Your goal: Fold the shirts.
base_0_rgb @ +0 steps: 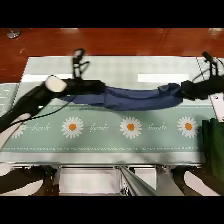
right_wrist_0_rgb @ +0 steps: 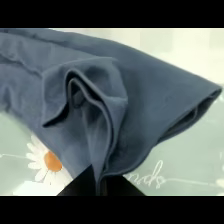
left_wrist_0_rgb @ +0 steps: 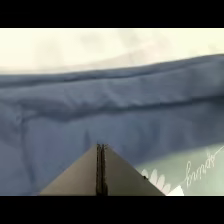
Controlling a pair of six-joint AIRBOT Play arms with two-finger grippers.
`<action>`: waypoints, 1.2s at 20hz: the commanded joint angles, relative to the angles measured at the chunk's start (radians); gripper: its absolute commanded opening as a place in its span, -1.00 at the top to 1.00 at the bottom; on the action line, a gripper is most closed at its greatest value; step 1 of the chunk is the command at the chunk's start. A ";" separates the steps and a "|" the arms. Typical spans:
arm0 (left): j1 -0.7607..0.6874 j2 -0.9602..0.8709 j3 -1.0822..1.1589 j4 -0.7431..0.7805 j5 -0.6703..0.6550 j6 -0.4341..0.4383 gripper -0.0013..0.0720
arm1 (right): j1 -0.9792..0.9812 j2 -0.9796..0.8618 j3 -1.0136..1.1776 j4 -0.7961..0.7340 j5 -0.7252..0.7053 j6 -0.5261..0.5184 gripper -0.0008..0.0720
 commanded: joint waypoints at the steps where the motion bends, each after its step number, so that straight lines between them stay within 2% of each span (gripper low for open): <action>1: -0.132 -0.206 0.172 0.057 -0.028 -0.134 0.91 | 0.000 0.256 -0.129 0.003 0.010 0.065 0.91; 4: -0.233 -0.382 0.366 0.057 -0.117 -0.155 0.91 | 0.000 0.338 -0.128 0.020 0.027 0.077 0.91; 8: -0.363 -0.567 0.567 0.055 -0.227 -0.258 0.91 | 0.000 0.352 -0.128 0.091 0.024 0.066 0.91; 11: -0.444 -0.653 0.648 0.037 -0.339 -0.269 0.91 | 0.000 0.352 -0.128 0.091 0.000 0.066 0.91; 13: -0.462 -0.661 0.661 0.026 -0.354 -0.269 0.90 | 0.000 0.352 -0.128 0.091 -0.014 0.063 0.91; 17: -0.323 -0.610 0.723 0.025 -0.400 -0.270 0.90 | 0.000 0.352 -0.128 0.096 -0.013 0.051 0.91; 21: -0.045 -0.451 0.735 0.018 -0.479 -0.257 0.90 | 0.001 0.298 -0.076 0.183 -0.006 0.018 0.91; 24: 0.180 -0.300 0.735 0.033 -0.550 -0.220 0.90 | 0.123 0.190 0.023 0.203 -0.046 0.018 0.91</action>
